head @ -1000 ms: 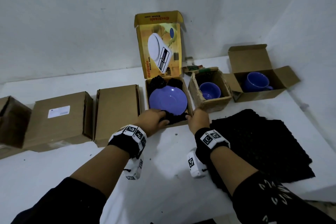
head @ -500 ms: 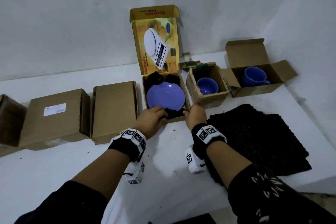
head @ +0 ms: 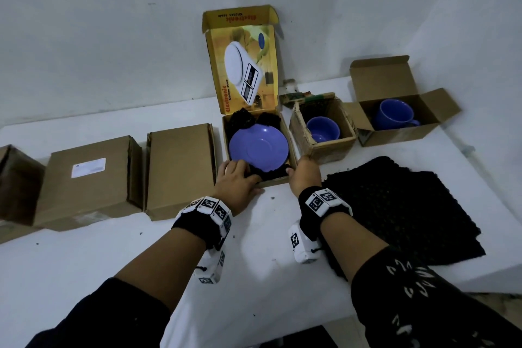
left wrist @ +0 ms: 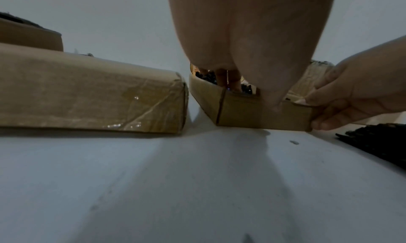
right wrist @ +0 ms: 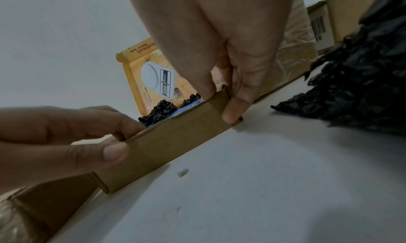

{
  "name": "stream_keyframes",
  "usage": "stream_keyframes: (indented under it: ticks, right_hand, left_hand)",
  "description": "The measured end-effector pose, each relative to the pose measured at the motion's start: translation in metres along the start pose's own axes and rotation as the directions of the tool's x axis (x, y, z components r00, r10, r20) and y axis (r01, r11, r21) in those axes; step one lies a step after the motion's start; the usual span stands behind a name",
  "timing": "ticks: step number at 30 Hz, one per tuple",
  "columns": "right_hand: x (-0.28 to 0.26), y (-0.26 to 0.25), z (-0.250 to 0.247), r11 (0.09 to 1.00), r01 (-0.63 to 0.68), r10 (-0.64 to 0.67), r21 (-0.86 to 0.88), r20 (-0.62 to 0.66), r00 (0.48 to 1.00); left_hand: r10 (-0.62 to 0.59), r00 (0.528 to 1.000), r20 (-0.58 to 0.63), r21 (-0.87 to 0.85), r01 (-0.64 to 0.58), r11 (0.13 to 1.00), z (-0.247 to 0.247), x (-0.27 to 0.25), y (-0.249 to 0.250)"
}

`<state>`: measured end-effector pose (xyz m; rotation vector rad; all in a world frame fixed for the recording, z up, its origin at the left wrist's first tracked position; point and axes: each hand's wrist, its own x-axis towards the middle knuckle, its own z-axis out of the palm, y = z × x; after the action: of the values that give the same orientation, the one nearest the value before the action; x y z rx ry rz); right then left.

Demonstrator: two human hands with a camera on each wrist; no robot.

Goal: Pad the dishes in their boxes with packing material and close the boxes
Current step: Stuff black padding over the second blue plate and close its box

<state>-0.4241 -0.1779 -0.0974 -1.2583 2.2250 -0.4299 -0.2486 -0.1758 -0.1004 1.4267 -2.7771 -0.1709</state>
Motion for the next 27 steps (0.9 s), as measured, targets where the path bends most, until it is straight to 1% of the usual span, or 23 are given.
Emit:
stream_keyframes:
  ticks: [1,3,4,5,7,9,12,15,18,19,21,23,25,26,27]
  right_hand:
    - [0.0,0.0,0.0,1.0,-0.005,0.005,0.005,0.001,1.0]
    - [0.0,0.001,0.0,1.0,-0.008,0.008,0.015,-0.003,1.0]
    - [0.0,0.001,0.0,1.0,-0.006,0.006,0.019,-0.006,1.0]
    - [0.0,0.002,0.0,1.0,-0.004,0.004,0.021,-0.005,1.0]
    - [0.0,0.003,0.001,1.0,0.003,-0.003,0.026,-0.006,1.0]
    - [0.001,0.004,0.001,1.0,0.014,-0.014,0.028,-0.005,1.0]
    - [0.002,0.003,0.0,0.999,0.015,-0.015,0.028,0.009,1.0]
    - [0.002,0.0,-0.003,1.0,0.006,-0.006,-0.002,0.038,0.999]
    - [0.003,0.001,-0.011,1.0,0.019,-0.017,-0.014,0.123,0.992]
    - [0.003,0.003,-0.017,1.0,0.024,-0.025,0.008,0.167,0.986]
    - [0.002,0.008,-0.032,0.994,0.044,-0.071,0.104,0.264,0.962]
    - [-0.002,0.015,-0.055,0.973,0.065,-0.141,0.221,0.346,0.927]
    - [-0.007,0.025,-0.086,0.949,0.082,-0.206,0.304,0.403,0.892]
    - [-0.007,0.034,-0.102,0.941,0.11,-0.243,0.321,0.41,0.879]
    - [-0.007,0.046,-0.12,0.942,0.146,-0.265,0.302,0.403,0.876]
  left_hand:
    - [-0.015,1.0,-0.002,0.016,0.015,1.0,0.0,0.0,0.001]
    - [-0.005,1.0,-0.025,0.023,0.006,1.0,0.003,0.002,0.002]
    - [0.004,1.0,-0.007,0.02,-0.004,1.0,0.004,0.003,0.002]
    - [-0.009,1.0,0.005,0.016,0.009,1.0,0.005,0.004,0.003]
    - [-0.05,0.998,-0.024,-0.006,0.05,0.999,0.011,0.004,-0.002]
    - [-0.09,0.996,-0.029,-0.036,0.089,0.995,0.014,0.004,-0.004]
    - [-0.092,0.996,0.016,-0.015,0.092,0.996,0.016,0.006,-0.001]
    - [-0.157,0.986,0.051,0.036,0.156,0.987,0.014,0.005,0.005]
    - [-0.169,0.984,0.049,0.104,0.164,0.981,-0.006,0.011,0.016]
    - [-0.182,0.981,0.071,0.135,0.171,0.976,-0.013,0.014,0.021]
    - [-0.263,0.962,0.074,0.18,0.247,0.952,-0.024,0.019,0.032]
    - [-0.352,0.936,0.028,0.181,0.342,0.922,-0.034,0.026,0.051]
    - [-0.354,0.935,-0.003,0.161,0.35,0.923,-0.041,0.035,0.079]
    - [-0.333,0.943,-0.004,0.141,0.33,0.933,-0.044,0.04,0.096]
    - [-0.301,0.954,-0.01,0.106,0.3,0.948,-0.047,0.046,0.113]
